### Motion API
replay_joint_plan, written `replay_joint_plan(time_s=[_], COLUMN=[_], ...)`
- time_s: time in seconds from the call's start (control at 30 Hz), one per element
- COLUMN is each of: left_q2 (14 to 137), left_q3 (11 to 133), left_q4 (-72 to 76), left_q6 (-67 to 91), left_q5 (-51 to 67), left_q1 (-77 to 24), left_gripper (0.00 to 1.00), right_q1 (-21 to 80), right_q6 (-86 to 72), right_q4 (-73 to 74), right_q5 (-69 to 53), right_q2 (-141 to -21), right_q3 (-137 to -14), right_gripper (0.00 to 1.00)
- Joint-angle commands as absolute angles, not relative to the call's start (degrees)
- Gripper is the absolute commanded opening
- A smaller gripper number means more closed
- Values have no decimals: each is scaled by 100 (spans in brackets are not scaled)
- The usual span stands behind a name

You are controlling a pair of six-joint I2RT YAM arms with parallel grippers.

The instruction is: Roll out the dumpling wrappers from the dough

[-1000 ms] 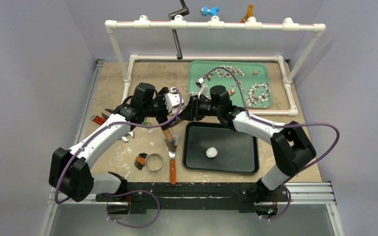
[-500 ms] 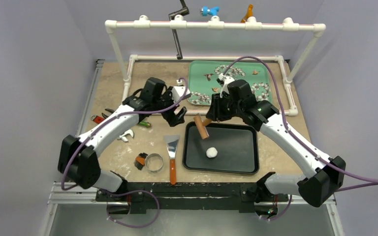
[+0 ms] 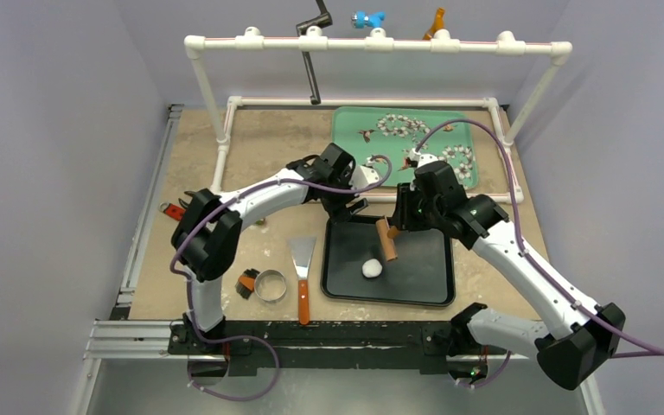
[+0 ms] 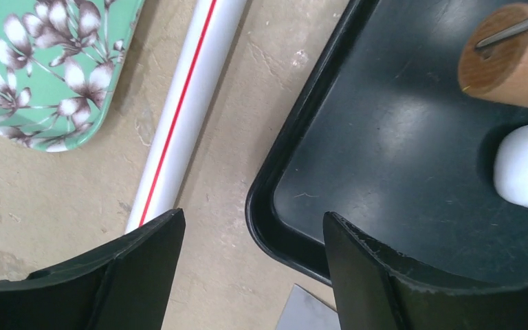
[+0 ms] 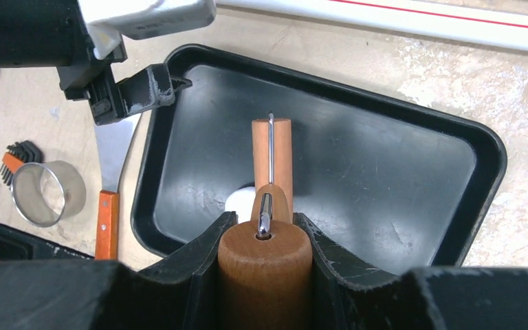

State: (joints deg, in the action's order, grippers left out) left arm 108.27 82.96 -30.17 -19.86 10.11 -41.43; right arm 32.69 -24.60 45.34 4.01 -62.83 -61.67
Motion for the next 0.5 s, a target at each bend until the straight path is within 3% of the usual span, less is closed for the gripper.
replay_joint_plan(time_s=[0.0,0.13,0.3,0.47], left_q2=[11256,11837,12028,12369], left_q3=[8775,9471,9290,9613], left_q4=[-3409,-4104,-3952,-4187], left_q6=[-2320,-2400,-2370,-2121], left_q5=[617,718,478,165], left_q1=[-4225,-4266,-4334,-4342], left_gripper=[71,65,63,42], right_q1=[3128,3013,2964,2962], right_q6=[-2434,-2366,-2266,-2138], right_q4=[4078,4046,4170,3772], right_q5=[496,330,324,-234], right_q2=[-6293,-6335,-6145,-5992], right_q3=[-6013,-6009,-6014,-5812], right_gripper=[0,0,0,0])
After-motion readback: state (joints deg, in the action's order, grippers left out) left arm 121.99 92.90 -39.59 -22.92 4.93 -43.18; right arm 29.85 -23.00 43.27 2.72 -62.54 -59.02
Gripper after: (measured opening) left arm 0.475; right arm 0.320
